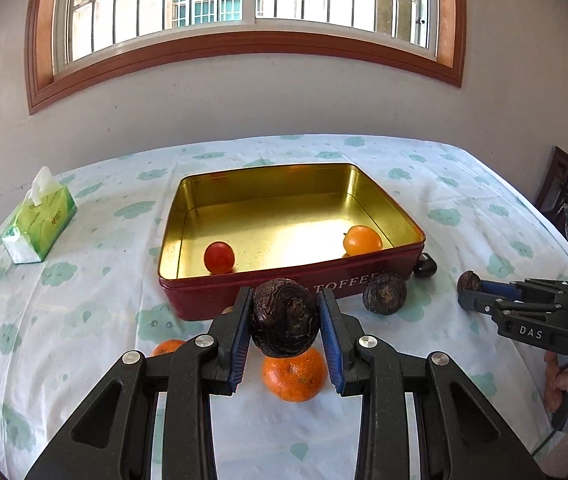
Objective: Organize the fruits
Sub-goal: 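Carry both dark fruits over the tin and lower them inside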
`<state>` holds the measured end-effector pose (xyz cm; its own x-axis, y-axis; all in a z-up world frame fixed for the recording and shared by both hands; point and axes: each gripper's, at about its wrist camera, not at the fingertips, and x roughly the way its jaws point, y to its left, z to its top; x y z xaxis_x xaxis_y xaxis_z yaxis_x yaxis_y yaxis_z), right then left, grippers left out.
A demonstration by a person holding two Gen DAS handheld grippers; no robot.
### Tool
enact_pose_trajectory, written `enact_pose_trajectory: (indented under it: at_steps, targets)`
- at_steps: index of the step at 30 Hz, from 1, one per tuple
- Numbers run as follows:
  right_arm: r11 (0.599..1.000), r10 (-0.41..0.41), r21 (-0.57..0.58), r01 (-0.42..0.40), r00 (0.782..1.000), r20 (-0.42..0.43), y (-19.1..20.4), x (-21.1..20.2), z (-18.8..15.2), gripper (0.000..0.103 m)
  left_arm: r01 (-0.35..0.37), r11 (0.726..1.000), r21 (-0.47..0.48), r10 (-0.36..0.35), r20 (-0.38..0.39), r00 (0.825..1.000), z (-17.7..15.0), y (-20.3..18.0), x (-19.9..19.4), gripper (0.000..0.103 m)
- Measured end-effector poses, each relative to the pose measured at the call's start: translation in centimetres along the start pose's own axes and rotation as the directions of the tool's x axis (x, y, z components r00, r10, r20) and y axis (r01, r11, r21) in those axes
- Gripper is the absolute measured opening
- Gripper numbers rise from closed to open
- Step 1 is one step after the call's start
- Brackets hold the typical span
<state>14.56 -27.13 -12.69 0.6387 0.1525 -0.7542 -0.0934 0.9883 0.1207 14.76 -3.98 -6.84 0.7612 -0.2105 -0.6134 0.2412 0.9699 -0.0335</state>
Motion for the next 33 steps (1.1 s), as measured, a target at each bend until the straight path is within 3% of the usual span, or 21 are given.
enact_pose_trajectory:
  at_steps: [5, 9, 17, 33]
  targets:
    - [0.997, -0.060, -0.047, 0.062, 0.998, 0.033, 1.1, -0.6, -0.1, 0.030, -0.040, 0.999, -0.026, 0.040, 0.014, 0.999, -0.3, 1.1, -0.9, 0.033]
    - [0.999, -0.021, -0.029, 0.025, 0.991, 0.129, 3.2, -3.5, 0.1, 0.030, -0.058, 0.997, -0.053, 0.060, 0.036, 0.998, -0.1, 1.7, -2.0, 0.033]
    - [0.998, 0.034, -0.057, -0.018, 0.959, 0.282, 8.1, -8.0, 1.1, 0.030, -0.075, 0.995, -0.065, 0.080, 0.071, 0.994, 0.6, 1.9, -3.5, 0.033]
    - [0.998, 0.053, -0.051, -0.039, 0.945, 0.324, 9.9, -10.2, 0.8, 0.030, -0.077, 0.993, -0.085, 0.086, 0.105, 0.991, 1.2, 2.5, -5.1, 0.034]
